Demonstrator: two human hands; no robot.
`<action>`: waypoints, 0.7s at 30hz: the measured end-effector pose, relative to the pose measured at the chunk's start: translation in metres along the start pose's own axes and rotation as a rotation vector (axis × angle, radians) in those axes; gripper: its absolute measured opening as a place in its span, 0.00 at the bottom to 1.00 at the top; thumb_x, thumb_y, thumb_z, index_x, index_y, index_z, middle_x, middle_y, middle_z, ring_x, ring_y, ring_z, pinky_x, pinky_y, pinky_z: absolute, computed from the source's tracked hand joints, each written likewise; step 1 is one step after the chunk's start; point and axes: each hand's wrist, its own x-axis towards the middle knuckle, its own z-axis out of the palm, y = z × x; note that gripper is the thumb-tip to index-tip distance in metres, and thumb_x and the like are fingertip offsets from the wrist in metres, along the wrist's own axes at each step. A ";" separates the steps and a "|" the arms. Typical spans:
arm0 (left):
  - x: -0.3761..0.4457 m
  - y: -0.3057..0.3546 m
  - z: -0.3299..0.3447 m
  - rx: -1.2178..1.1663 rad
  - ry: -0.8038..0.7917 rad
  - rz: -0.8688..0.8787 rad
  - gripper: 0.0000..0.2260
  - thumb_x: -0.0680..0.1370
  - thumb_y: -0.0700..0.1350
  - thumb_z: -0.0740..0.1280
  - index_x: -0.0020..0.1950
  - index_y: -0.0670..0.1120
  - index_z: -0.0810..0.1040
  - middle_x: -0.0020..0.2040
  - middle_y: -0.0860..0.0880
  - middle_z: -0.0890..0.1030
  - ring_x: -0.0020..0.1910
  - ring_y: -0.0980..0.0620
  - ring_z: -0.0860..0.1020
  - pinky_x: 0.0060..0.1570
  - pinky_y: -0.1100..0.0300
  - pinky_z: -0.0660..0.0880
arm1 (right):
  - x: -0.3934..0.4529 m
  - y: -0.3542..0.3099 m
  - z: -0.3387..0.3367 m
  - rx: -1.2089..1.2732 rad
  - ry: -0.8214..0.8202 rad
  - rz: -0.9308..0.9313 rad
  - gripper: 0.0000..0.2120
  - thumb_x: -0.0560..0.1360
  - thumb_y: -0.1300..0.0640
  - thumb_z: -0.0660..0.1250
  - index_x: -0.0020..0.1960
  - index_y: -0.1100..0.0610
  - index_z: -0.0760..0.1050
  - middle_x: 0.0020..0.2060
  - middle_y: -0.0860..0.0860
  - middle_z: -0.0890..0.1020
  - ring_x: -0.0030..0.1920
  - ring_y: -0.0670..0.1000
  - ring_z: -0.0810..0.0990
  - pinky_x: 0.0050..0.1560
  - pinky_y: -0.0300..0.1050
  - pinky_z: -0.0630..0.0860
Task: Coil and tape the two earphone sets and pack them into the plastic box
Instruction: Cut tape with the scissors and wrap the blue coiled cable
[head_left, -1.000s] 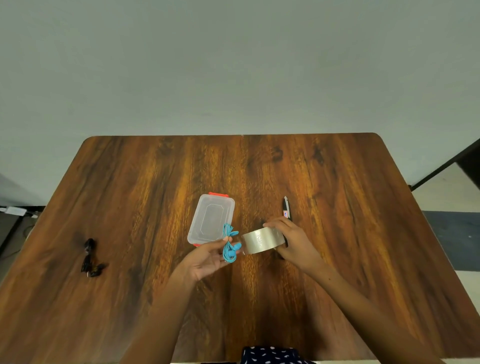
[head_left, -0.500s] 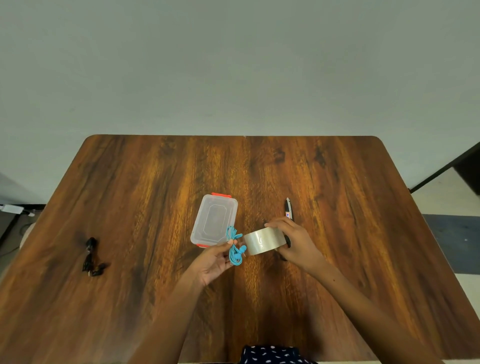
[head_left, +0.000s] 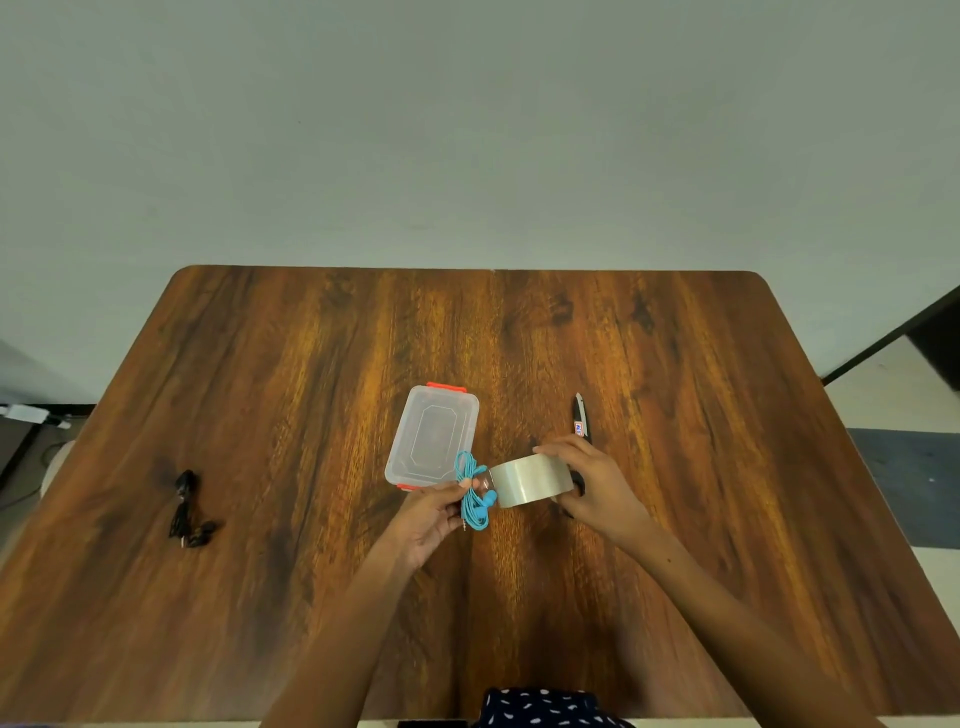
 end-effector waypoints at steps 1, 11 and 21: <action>-0.001 0.001 0.000 0.016 0.009 0.011 0.17 0.76 0.35 0.67 0.64 0.43 0.73 0.59 0.40 0.79 0.58 0.43 0.79 0.52 0.50 0.79 | 0.000 0.000 0.000 0.015 0.005 0.007 0.26 0.67 0.66 0.73 0.64 0.57 0.73 0.60 0.53 0.76 0.62 0.49 0.71 0.59 0.45 0.75; -0.006 0.011 0.014 0.177 0.073 0.116 0.08 0.75 0.36 0.69 0.44 0.47 0.85 0.49 0.47 0.85 0.50 0.49 0.83 0.44 0.58 0.81 | -0.001 0.008 0.005 0.078 -0.040 0.107 0.30 0.66 0.65 0.76 0.67 0.61 0.71 0.60 0.50 0.73 0.63 0.50 0.70 0.60 0.40 0.73; -0.011 0.023 0.030 0.291 0.120 0.157 0.06 0.76 0.36 0.68 0.52 0.38 0.82 0.55 0.40 0.82 0.55 0.45 0.81 0.53 0.52 0.79 | 0.002 0.013 0.007 0.169 -0.046 0.170 0.32 0.66 0.67 0.76 0.68 0.62 0.69 0.61 0.51 0.73 0.64 0.51 0.72 0.62 0.46 0.75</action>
